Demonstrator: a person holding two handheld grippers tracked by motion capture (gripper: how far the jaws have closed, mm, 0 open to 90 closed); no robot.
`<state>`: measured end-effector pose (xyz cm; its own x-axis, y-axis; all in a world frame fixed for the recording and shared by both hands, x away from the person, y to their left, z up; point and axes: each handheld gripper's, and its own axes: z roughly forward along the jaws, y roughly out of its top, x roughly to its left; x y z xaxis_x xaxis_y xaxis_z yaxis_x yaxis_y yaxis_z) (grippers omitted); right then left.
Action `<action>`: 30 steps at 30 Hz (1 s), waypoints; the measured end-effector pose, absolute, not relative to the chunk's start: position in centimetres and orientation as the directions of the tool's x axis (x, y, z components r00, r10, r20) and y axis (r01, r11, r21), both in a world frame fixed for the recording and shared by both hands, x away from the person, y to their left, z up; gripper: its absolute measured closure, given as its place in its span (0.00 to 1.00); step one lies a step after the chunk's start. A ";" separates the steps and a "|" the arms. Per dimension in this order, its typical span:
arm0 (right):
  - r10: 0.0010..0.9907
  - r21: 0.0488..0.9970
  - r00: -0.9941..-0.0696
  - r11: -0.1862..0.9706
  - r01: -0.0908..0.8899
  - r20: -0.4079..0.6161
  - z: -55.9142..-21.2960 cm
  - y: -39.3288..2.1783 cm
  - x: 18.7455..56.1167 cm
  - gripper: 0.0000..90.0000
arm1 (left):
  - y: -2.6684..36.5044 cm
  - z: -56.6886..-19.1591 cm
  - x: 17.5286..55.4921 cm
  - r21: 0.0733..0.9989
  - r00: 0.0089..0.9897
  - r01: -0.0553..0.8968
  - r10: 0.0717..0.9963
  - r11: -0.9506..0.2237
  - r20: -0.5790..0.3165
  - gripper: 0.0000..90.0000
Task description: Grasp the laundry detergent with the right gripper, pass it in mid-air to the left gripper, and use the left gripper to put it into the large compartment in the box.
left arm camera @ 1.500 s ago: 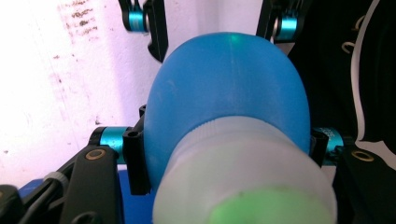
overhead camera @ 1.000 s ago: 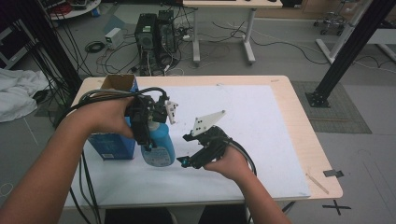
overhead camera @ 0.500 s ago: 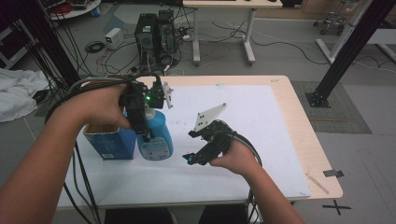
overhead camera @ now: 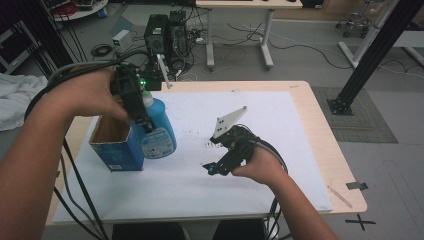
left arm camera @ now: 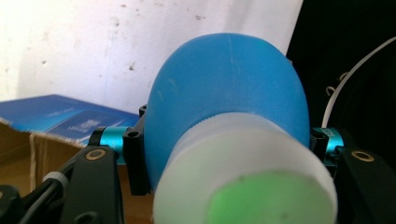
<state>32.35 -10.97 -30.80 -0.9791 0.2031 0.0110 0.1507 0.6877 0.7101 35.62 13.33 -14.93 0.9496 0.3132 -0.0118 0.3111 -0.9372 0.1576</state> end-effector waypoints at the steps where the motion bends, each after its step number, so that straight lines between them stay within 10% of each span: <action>1: 0.203 0.709 -0.979 0.689 0.150 0.011 -30.8 -11.0 32.4 0.16 | 13.6 -14.7 35.8 0.164 0.946 0.322 0.325 -0.932 -0.012 0.43; 30: 0.190 0.618 -0.981 0.765 0.179 0.049 -31.6 -10.2 33.5 0.13 | 23.4 -11.2 39.0 0.237 0.711 0.684 0.703 -0.690 -0.002 0.42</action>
<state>33.53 -10.21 -31.63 -0.9806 0.1900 0.0493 0.1793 0.7652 0.6183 39.04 23.39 -11.17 0.7110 0.7032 -0.0022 0.6835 -0.6903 0.2372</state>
